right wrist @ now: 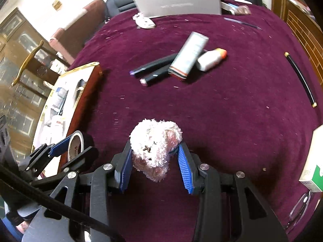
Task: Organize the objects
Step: 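Carry the tape roll and pink plush toy over the tray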
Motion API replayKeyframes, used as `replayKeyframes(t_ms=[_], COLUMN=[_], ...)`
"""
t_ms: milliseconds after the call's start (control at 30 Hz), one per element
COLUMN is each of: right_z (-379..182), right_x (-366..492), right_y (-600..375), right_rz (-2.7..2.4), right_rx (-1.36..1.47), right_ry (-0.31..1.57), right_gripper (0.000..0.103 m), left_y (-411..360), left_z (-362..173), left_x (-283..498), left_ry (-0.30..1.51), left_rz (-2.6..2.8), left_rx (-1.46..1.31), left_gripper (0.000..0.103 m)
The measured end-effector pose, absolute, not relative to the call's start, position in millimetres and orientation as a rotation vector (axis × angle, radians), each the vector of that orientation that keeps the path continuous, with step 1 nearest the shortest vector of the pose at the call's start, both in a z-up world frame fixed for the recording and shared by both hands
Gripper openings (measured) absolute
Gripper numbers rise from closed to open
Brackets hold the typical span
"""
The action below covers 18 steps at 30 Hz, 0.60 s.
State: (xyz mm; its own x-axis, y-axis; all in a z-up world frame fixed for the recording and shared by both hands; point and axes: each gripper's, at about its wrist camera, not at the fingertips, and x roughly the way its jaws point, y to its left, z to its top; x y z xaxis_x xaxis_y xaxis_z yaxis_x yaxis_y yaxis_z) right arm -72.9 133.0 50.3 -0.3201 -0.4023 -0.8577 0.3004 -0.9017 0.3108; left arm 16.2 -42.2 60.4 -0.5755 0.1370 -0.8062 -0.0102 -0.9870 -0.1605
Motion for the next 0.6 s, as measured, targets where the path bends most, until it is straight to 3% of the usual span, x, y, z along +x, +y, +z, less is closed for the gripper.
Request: replayKeyframes(t_ms=[600], right_z=[63], right_x=[-51], right_y=[3], right_rz=[-2.094], right_rx=[1.397], right_ry=[0.037], right_gripper=[0.040], left_y=[-153], left_z=[68], left_x=[69], left_ry=[-0.348], left_rz=[2.871], left_rx=[-1.439], left_gripper=[0.053])
